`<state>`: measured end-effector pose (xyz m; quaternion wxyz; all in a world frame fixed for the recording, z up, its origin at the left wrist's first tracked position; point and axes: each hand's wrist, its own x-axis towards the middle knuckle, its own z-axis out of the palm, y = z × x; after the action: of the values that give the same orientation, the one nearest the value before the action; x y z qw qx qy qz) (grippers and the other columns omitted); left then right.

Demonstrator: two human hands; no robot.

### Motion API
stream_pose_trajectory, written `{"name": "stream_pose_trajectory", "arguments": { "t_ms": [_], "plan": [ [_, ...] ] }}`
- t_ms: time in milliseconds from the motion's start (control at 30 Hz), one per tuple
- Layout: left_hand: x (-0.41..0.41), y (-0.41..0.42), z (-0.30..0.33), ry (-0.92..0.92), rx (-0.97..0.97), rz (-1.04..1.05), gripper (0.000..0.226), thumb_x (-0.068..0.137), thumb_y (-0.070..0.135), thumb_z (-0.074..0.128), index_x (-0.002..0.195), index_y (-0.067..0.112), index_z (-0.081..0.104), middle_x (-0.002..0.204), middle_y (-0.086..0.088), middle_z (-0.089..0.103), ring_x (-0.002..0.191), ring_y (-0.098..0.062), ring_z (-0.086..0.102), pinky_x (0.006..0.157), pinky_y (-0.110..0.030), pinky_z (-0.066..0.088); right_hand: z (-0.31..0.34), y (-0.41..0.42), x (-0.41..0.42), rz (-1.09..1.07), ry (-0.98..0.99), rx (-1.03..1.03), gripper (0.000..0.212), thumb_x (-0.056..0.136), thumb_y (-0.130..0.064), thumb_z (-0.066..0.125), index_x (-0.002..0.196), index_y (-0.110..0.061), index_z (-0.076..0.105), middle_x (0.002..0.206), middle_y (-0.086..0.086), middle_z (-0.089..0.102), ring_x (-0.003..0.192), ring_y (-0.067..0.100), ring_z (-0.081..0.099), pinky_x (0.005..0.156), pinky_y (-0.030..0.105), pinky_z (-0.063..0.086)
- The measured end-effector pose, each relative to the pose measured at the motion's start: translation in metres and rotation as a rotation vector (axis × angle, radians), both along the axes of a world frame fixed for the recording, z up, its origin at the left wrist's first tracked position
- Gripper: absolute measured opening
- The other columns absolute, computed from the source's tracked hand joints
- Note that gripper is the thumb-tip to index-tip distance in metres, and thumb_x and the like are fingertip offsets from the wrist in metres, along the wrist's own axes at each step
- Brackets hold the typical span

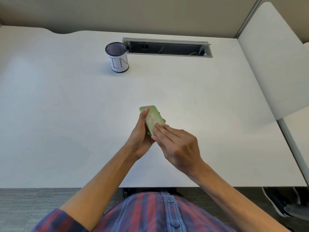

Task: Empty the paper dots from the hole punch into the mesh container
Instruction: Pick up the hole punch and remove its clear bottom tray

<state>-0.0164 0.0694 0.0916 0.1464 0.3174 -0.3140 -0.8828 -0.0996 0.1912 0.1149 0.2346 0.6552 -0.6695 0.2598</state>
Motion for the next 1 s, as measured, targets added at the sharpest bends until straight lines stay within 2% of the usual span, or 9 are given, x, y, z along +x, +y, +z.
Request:
{"name": "stream_pose_trajectory", "arguments": {
  "t_ms": [167, 267, 333, 400, 467, 567, 767, 867, 1000],
  "plan": [
    [0.001, 0.004, 0.001, 0.032, 0.09, 0.041, 0.065, 0.08, 0.074, 0.056, 0.096, 0.013, 0.068, 0.078, -0.004, 0.067, 0.074, -0.019, 0.069, 0.074, -0.029, 0.058, 0.005, -0.001, 0.007, 0.018, -0.057, -0.039, 0.018, 0.094, -0.017, 0.063, 0.09, -0.007, 0.077, 0.095, 0.005, 0.079, 0.078, 0.019, 0.075, 0.056, 0.03, 0.055],
    [0.003, 0.005, 0.0, 0.053, 0.096, 0.058, 0.069, 0.079, 0.079, 0.05, 0.088, 0.014, 0.073, 0.076, -0.003, 0.066, 0.072, -0.016, 0.068, 0.071, -0.028, 0.058, 0.009, -0.003, 0.007, 0.009, -0.115, -0.028, 0.025, 0.098, -0.019, 0.055, 0.09, -0.005, 0.075, 0.086, 0.004, 0.078, 0.063, 0.021, 0.07, 0.05, 0.028, 0.049],
    [0.005, 0.006, 0.0, 0.058, 0.098, 0.053, 0.071, 0.077, 0.081, 0.048, 0.089, 0.015, 0.071, 0.076, -0.002, 0.065, 0.071, -0.014, 0.066, 0.07, -0.026, 0.057, 0.011, -0.003, 0.007, 0.007, -0.163, 0.0, 0.026, 0.099, -0.021, 0.054, 0.092, -0.006, 0.075, 0.081, 0.004, 0.076, 0.059, 0.021, 0.067, 0.05, 0.028, 0.045],
    [0.006, 0.005, 0.0, 0.065, 0.097, 0.035, 0.073, 0.075, 0.082, 0.049, 0.095, 0.014, 0.067, 0.078, -0.002, 0.065, 0.073, -0.014, 0.065, 0.073, -0.027, 0.056, 0.01, -0.002, 0.006, 0.028, -0.217, 0.038, 0.023, 0.097, -0.025, 0.06, 0.093, -0.008, 0.075, 0.089, 0.002, 0.078, 0.07, 0.02, 0.072, 0.056, 0.028, 0.052],
    [0.007, 0.004, 0.002, 0.082, 0.087, 0.007, 0.074, 0.075, 0.083, 0.048, 0.099, 0.015, 0.065, 0.08, -0.002, 0.065, 0.076, -0.015, 0.066, 0.074, -0.028, 0.057, 0.01, 0.002, 0.0, 0.071, -0.266, 0.092, 0.023, 0.092, -0.032, 0.067, 0.096, -0.01, 0.076, 0.104, -0.001, 0.077, 0.088, 0.018, 0.074, 0.068, 0.026, 0.056],
    [0.009, 0.001, 0.004, 0.088, 0.062, -0.017, 0.073, 0.077, 0.083, 0.043, 0.097, 0.018, 0.069, 0.082, -0.002, 0.066, 0.073, -0.016, 0.067, 0.064, -0.027, 0.056, 0.012, 0.009, -0.015, 0.145, -0.277, 0.178, 0.023, 0.09, -0.028, 0.072, 0.105, -0.012, 0.076, 0.117, 0.001, 0.073, 0.103, 0.019, 0.071, 0.073, 0.031, 0.059],
    [0.009, 0.001, 0.005, 0.099, 0.068, -0.054, 0.077, 0.077, 0.085, 0.04, 0.092, 0.018, 0.075, 0.085, -0.004, 0.066, 0.072, -0.018, 0.067, 0.061, -0.028, 0.056, 0.017, 0.015, -0.03, 0.256, -0.216, 0.282, 0.023, 0.093, -0.018, 0.067, 0.112, -0.008, 0.073, 0.12, 0.006, 0.071, 0.107, 0.028, 0.068, 0.074, 0.039, 0.06],
    [0.008, 0.0, 0.004, 0.097, 0.067, -0.071, 0.08, 0.076, 0.087, 0.037, 0.093, 0.017, 0.073, 0.084, -0.005, 0.065, 0.071, -0.019, 0.066, 0.063, -0.029, 0.056, 0.021, 0.015, -0.032, 0.288, -0.211, 0.278, 0.023, 0.094, -0.015, 0.065, 0.113, -0.005, 0.073, 0.118, 0.007, 0.073, 0.105, 0.029, 0.07, 0.08, 0.04, 0.059],
    [0.008, 0.003, 0.003, 0.095, 0.099, -0.073, 0.081, 0.074, 0.087, 0.036, 0.089, 0.017, 0.073, 0.08, -0.004, 0.066, 0.069, -0.017, 0.065, 0.064, -0.029, 0.056, 0.025, 0.013, -0.031, 0.295, -0.169, 0.221, 0.021, 0.093, -0.008, 0.064, 0.111, 0.0, 0.072, 0.11, 0.009, 0.075, 0.099, 0.029, 0.072, 0.076, 0.039, 0.06]
  ]
}}
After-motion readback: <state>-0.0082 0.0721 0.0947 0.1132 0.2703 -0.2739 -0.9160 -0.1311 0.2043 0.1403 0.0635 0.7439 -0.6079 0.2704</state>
